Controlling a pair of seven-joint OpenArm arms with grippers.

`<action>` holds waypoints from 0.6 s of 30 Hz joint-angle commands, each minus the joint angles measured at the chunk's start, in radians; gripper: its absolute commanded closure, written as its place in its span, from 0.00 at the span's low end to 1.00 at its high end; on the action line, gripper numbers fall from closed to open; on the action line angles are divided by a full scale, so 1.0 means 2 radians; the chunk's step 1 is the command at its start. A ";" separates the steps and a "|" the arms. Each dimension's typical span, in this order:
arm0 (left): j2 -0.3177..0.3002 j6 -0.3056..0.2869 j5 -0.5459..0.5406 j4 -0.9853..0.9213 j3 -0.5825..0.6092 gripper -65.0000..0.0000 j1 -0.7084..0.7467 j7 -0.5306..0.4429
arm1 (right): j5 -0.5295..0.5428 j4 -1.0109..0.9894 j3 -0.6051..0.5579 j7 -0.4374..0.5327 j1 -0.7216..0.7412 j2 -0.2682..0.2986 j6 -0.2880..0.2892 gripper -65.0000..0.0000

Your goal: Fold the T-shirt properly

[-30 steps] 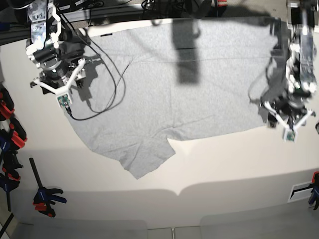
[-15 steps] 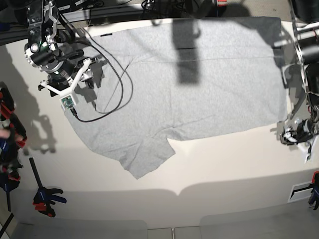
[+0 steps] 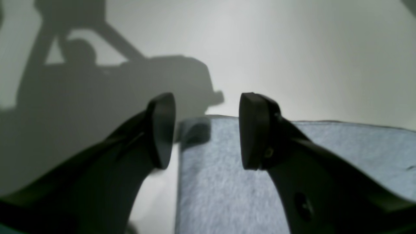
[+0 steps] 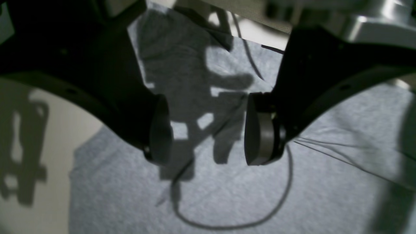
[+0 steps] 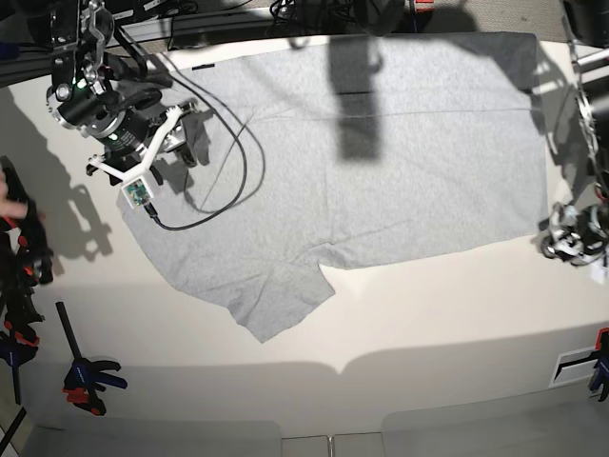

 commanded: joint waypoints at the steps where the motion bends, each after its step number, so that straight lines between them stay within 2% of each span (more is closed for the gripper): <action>1: -0.005 0.020 0.010 0.006 -0.002 0.55 -0.001 -0.021 | 0.007 0.009 0.003 0.013 0.004 0.006 0.007 0.47; 3: 0.002 0.070 0.037 0.006 -0.002 0.55 0.019 -0.059 | 0.007 0.009 0.003 0.011 0.004 0.006 0.007 0.47; 4: 0.004 0.082 0.046 0.006 -0.002 0.55 0.027 -0.072 | 0.006 0.009 0.003 0.011 0.004 0.006 0.007 0.47; 6: 0.002 0.084 0.054 0.006 -0.002 0.55 0.038 -0.085 | 0.005 0.009 0.003 0.011 0.004 0.006 0.007 0.47; 9: -0.002 0.083 0.054 0.006 -0.002 0.55 0.042 -0.072 | 0.005 0.009 0.003 0.012 0.004 0.006 0.007 0.47; 11: -0.006 0.072 0.048 0.006 -0.002 0.55 0.042 -0.041 | 0.005 0.009 0.003 0.013 0.004 0.006 0.007 0.47; 14: -0.012 0.030 0.019 0.006 -0.002 0.55 0.042 0.003 | 0.005 0.009 0.003 0.013 0.004 0.006 0.007 0.47; 16: -0.013 0.014 0.000 0.006 -0.002 0.55 0.042 0.012 | 0.005 0.009 0.003 0.013 0.004 0.006 0.007 0.47; 18: -0.012 0.013 -0.026 0.006 -0.002 0.55 0.042 0.013 | 0.005 0.009 0.003 0.013 0.004 0.006 0.007 0.47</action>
